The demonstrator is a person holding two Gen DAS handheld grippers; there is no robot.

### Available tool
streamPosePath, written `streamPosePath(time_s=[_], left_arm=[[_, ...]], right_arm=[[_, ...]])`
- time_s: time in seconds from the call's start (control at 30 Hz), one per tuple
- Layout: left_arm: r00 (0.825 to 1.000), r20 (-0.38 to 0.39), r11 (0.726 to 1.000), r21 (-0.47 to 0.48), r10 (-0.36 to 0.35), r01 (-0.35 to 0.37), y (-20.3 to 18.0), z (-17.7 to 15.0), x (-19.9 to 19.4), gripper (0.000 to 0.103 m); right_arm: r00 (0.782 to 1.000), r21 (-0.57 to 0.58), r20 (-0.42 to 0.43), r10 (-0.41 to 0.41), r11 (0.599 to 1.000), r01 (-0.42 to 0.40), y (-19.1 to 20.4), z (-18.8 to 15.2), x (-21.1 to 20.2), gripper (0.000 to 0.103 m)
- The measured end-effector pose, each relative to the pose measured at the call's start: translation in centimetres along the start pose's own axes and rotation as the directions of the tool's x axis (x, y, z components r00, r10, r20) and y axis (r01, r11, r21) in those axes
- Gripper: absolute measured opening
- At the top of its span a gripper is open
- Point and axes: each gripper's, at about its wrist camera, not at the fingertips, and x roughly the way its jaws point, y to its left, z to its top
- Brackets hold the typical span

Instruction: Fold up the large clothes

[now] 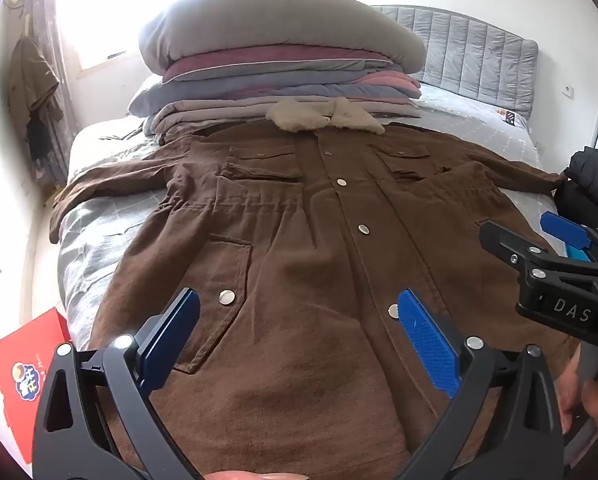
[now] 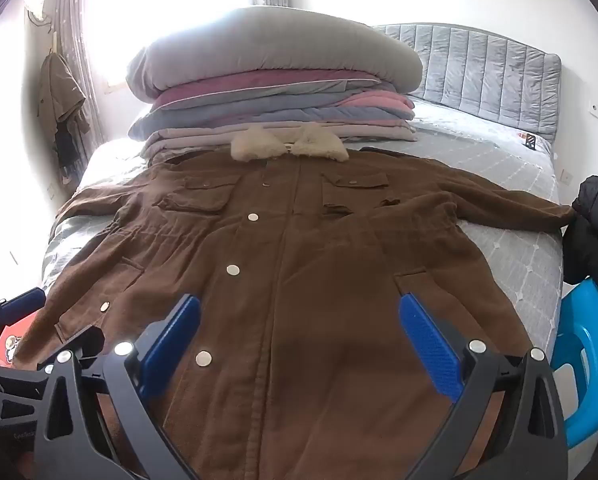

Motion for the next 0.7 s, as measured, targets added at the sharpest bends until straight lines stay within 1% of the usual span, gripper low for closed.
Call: streamPosePath(time_s=[0.7], left_arm=[[1.0,0.005,1.0,0.001,0.016,-0.016,0.91,-0.3,0.1,0.096]], right_arm=[[1.0,0.009,-0.006,0.003,1.0,-0.003,-0.35,-0.02,0.2,0.096]])
